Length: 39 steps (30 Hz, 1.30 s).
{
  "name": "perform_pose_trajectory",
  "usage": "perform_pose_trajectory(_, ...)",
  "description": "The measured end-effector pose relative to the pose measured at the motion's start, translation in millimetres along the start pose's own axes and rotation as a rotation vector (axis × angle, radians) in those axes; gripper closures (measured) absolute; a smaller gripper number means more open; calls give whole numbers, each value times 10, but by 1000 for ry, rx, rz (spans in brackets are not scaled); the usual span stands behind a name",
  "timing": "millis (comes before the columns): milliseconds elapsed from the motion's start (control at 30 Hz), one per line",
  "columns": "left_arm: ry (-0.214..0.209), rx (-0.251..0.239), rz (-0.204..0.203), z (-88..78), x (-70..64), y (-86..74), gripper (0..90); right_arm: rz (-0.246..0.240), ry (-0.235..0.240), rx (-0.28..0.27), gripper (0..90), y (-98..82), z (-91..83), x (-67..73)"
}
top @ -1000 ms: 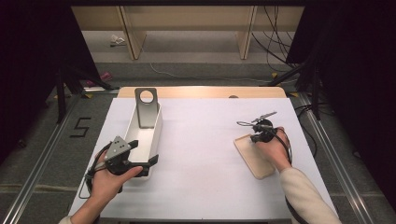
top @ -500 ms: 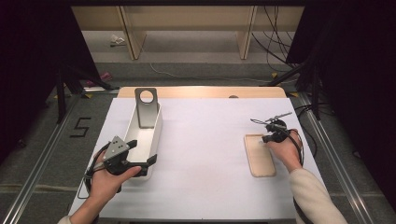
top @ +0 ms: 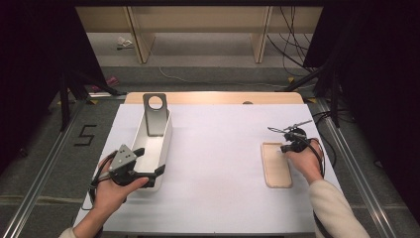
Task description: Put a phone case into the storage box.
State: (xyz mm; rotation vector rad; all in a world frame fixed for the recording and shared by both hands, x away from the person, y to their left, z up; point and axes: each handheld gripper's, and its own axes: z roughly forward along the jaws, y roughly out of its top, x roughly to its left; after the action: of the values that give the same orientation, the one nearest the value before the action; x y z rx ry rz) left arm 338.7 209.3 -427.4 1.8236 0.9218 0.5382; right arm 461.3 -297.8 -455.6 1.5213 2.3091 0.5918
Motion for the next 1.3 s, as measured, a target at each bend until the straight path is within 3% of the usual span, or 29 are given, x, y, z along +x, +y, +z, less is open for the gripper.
perform_pose_trajectory(267, -2, 6, 10, 3, -5, -3, 74, -2, -1, -7, 894, -17, -21, -19)
perform_pose_trajectory(433, -7, 10, 15, 4, -4, -5, 75, -65, -18, -9, 742, -16, -48, -3)
perform_pose_trajectory(567, -5, 15, 13, 8, -4, -12, 75, -195, -40, -42, 437, 8, -131, 64)
perform_pose_trajectory(733, -8, 15, 11, 9, -9, -13, 74, -350, -27, -59, 257, -6, -251, 152)
perform_pose_trajectory(767, -10, 15, 11, 9, -10, -13, 74, -391, -20, -61, 241, -14, -268, 165)
perform_pose_trajectory(800, -10, 15, 11, 8, -10, -13, 75, -488, -9, -42, 219, -33, -310, 200)
perform_pose_trajectory(867, -9, 15, 11, 9, -9, -13, 75, -516, -4, -33, 216, -42, -324, 216)
perform_pose_trajectory(900, -9, 15, 9, 10, -9, -14, 75, -592, 21, 3, 205, -65, -363, 263)
perform_pose_trajectory(933, -9, 16, 9, 12, -9, -15, 75, -592, 21, 3, 205, -65, -363, 263)
perform_pose_trajectory(967, -9, 16, 10, 13, -9, -16, 75, -657, 56, 44, 215, -86, -387, 306)
perform_pose_trajectory(1000, -9, 17, 10, 13, -9, -17, 75, -657, 56, 44, 215, -86, -387, 306)
perform_pose_trajectory(1133, -9, 16, 10, 13, -9, -16, 74, -736, 83, 129, 215, -127, -390, 384)
perform_pose_trajectory(1300, -8, 15, 8, 10, -8, -16, 75, -781, 94, 169, 221, -148, -407, 448)
